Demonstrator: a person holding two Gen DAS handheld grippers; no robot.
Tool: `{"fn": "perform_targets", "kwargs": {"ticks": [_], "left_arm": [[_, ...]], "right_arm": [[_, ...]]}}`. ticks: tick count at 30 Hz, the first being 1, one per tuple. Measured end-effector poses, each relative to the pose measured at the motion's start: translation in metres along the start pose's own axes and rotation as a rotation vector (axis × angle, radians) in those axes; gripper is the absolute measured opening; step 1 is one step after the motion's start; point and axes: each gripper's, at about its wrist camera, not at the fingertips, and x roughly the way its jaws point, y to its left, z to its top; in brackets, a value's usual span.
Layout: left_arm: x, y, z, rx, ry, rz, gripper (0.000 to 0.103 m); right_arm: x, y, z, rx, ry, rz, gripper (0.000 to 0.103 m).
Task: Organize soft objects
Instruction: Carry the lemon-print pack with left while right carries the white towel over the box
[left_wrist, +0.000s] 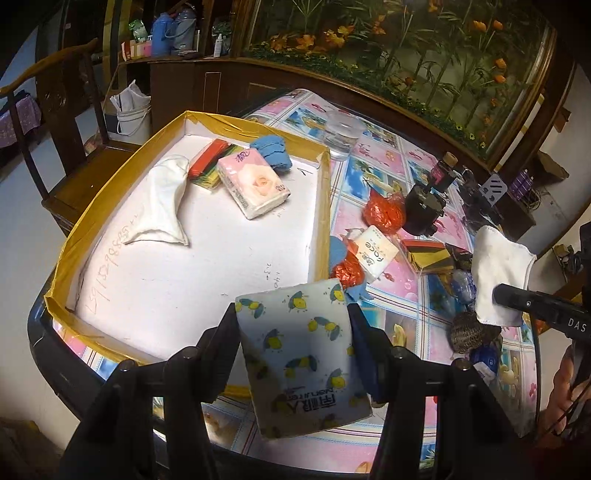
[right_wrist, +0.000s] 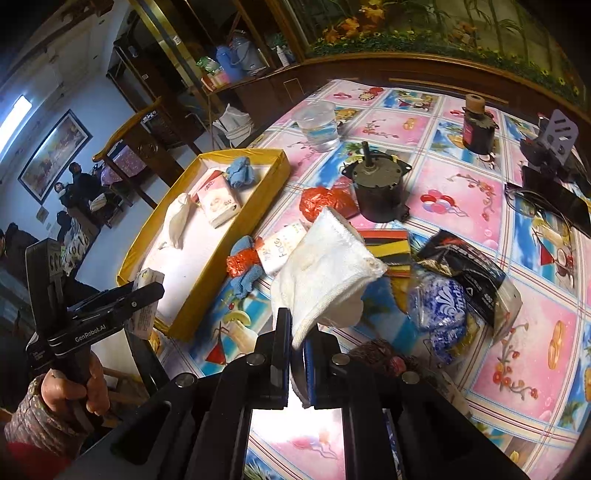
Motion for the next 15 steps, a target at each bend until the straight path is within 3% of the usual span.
{"fn": "perform_targets", "kwargs": {"ticks": [10,15], "left_arm": [[0.004,0.038,0.015,-0.01,0.011,0.011,0.055],[0.015,0.061,0.027,-0.005,0.036,0.014,0.055]], "right_arm": [[0.021,0.043,0.034,-0.055,-0.013,0.018,0.007],[0.045,0.083,0.058,-0.087,-0.013,0.052,0.008]]}}
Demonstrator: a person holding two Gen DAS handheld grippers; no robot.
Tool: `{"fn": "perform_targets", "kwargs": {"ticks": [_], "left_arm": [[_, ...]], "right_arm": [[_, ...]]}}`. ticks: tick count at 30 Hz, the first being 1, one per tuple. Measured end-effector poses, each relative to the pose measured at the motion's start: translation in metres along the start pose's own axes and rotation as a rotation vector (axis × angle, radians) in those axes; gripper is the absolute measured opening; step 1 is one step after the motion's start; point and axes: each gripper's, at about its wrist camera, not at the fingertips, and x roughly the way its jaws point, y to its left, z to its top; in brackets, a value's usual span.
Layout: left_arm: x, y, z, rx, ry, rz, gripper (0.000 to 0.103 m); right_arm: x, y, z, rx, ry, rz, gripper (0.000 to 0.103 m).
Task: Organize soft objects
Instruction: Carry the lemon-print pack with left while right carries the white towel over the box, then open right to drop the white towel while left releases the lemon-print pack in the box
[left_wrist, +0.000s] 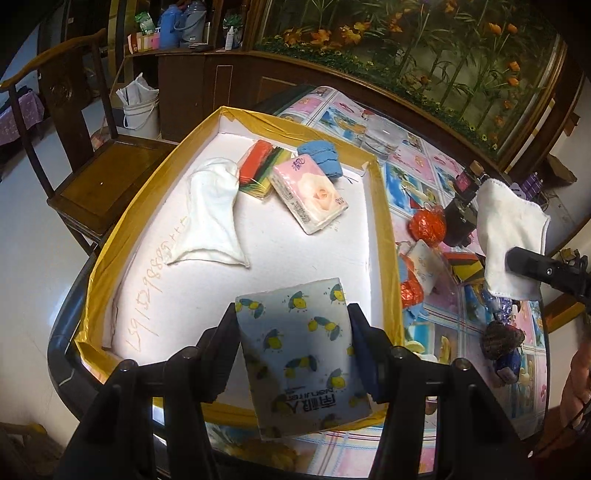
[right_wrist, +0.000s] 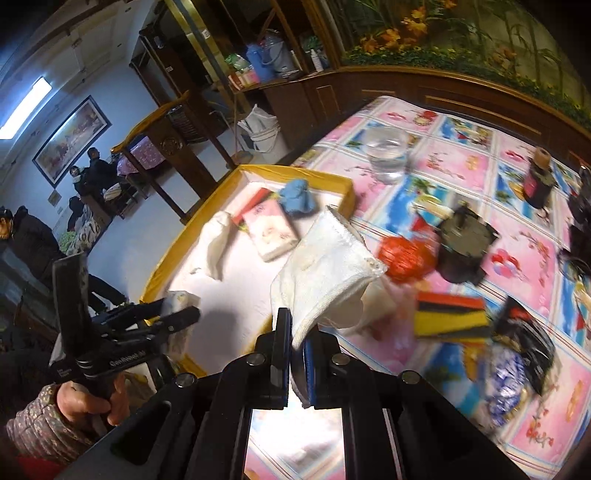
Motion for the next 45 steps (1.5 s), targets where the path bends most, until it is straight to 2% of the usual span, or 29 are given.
{"fn": "perform_targets", "kwargs": {"ticks": [7,9,15,22,34,45], "left_arm": [[0.026,0.025,0.022,-0.008,0.049,-0.024,0.055],[0.038,0.03,0.028,-0.008,0.087,-0.027,0.055],[0.062,0.037,0.045,0.015,0.133,-0.018,0.055],[0.068,0.053,0.067,0.025,0.105,0.039,0.055],[0.062,0.058,0.07,0.064,0.081,0.028,0.056],[0.063,0.063,0.072,0.043,0.073,0.024,0.057]], "right_arm": [[0.052,0.046,0.019,-0.016,0.059,0.04,0.008],[0.069,0.055,0.021,-0.017,0.092,0.05,0.008],[0.114,0.07,0.021,-0.032,0.18,0.018,0.008],[0.15,0.07,0.026,0.023,0.235,0.037,0.008],[0.194,0.058,0.046,0.122,0.27,0.075,0.008],[0.194,0.063,0.05,0.099,0.273,0.068,0.009]]}}
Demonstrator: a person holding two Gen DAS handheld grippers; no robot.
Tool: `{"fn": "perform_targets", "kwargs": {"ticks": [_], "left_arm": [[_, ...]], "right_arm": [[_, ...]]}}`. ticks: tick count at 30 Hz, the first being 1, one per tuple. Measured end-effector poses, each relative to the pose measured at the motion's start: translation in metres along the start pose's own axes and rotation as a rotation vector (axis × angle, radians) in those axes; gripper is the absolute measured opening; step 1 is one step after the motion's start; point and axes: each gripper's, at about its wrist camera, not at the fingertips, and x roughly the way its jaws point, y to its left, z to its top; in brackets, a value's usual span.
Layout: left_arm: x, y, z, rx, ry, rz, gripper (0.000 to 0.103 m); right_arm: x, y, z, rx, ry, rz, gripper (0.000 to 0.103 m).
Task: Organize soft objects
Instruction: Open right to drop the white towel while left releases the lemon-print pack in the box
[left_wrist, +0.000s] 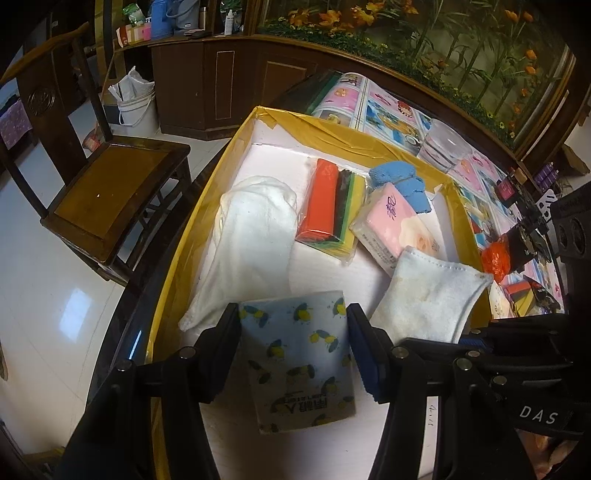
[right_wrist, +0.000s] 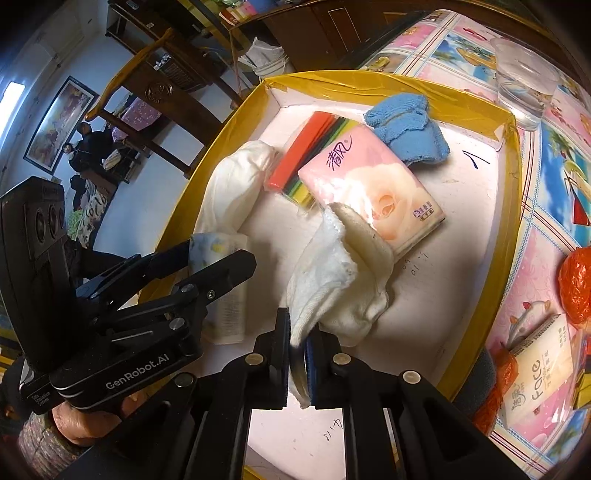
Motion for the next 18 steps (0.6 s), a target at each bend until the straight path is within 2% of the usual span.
{"fn": "perform_targets", "kwargs": {"ticks": [8,12,18], "left_arm": [[-0.004,-0.003,-0.006,-0.007,-0.002,0.001,0.061],[-0.008,-0.007,-0.009,-0.003,-0.01,0.011,0.062],[-0.016,-0.014,-0.016,0.006,-0.026,0.035,0.066]], "right_arm": [[-0.01,0.0,-0.004,0.005,-0.007,0.007,0.012],[-0.019,0.002,-0.008,-0.001,-0.016,0.015,0.023],[-0.03,0.0,-0.019,0.004,-0.026,0.03,0.024]]}}
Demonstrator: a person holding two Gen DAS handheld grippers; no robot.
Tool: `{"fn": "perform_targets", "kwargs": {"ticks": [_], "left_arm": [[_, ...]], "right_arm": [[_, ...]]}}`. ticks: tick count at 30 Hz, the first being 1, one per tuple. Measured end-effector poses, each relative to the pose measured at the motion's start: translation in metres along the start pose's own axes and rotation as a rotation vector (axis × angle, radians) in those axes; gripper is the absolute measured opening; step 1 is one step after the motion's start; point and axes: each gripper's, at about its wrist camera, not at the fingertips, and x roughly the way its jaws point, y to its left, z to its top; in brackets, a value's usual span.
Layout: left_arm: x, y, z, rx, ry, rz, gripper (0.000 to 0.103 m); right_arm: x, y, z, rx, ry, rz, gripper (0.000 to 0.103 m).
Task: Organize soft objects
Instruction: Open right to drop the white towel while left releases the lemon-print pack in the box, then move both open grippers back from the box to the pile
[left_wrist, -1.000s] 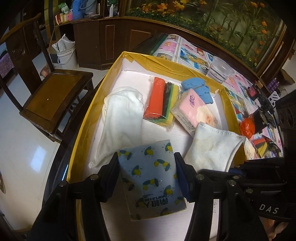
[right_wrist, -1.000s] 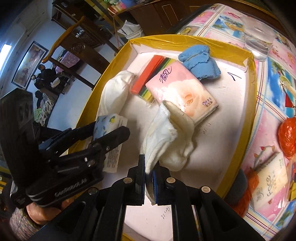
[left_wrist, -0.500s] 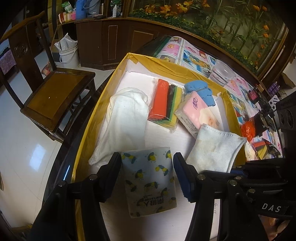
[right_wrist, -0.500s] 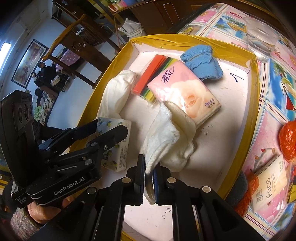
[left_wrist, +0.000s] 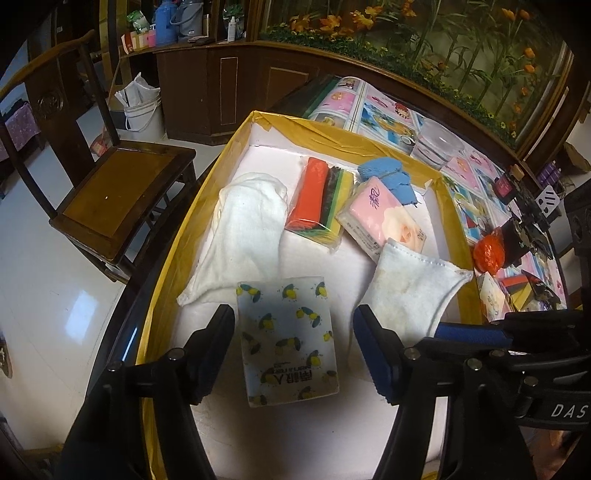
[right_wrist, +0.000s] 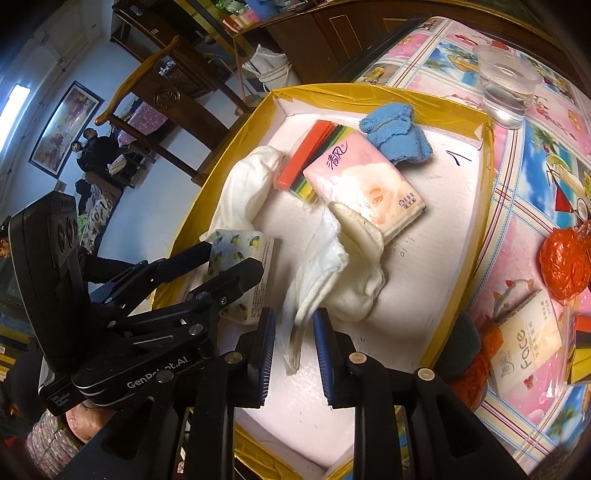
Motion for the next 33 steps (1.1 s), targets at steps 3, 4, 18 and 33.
{"fn": "perform_targets", "kwargs": {"ticks": [3,4,18,33], "left_arm": [[-0.005,-0.003,-0.003,0.002,-0.009,0.012,0.067],[-0.006,-0.004,-0.005,0.001,-0.012,0.016,0.067],[-0.026,-0.024,-0.017,-0.014,-0.041,0.046,0.067],[-0.062,-0.079,-0.032,-0.028,-0.094,0.032,0.071]], "right_arm": [[-0.005,-0.002,-0.005,0.005,-0.003,0.007,0.024],[-0.007,-0.003,-0.007,0.005,-0.005,0.008,0.024],[-0.04,-0.017,-0.035,0.005,-0.032,0.028,0.024],[-0.103,-0.06,-0.081,0.024,-0.069,0.063,0.024]]}}
